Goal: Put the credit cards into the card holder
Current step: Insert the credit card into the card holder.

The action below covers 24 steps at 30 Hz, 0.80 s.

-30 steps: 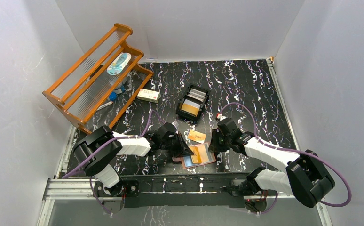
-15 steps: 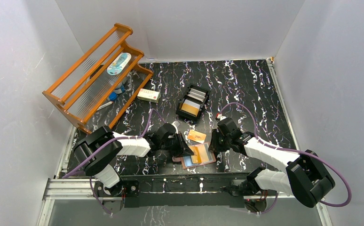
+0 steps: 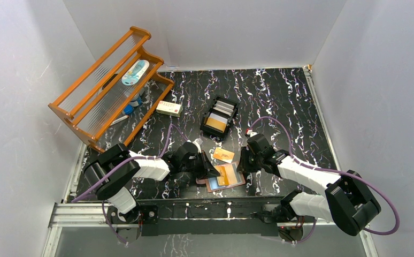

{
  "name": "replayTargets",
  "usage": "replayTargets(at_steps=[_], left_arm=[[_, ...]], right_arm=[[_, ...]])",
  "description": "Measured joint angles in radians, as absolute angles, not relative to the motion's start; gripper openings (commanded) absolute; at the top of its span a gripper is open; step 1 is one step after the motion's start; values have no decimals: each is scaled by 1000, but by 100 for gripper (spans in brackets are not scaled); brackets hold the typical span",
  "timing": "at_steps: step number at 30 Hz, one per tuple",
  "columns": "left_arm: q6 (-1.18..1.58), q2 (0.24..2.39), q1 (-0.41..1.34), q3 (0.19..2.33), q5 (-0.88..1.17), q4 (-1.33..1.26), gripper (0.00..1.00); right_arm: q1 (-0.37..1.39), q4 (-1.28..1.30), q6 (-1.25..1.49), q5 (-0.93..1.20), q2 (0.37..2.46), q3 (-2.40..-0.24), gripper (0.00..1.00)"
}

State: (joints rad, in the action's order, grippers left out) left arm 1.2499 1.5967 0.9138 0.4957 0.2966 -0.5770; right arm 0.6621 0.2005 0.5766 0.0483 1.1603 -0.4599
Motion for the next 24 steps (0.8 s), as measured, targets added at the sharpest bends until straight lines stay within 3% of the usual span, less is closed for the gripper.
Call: replayTargets(at_steps=[24], left_arm=[[1272,1565,918,484,246,-538,0]], right_arm=[[662,196,577,52,1164,-460,28]])
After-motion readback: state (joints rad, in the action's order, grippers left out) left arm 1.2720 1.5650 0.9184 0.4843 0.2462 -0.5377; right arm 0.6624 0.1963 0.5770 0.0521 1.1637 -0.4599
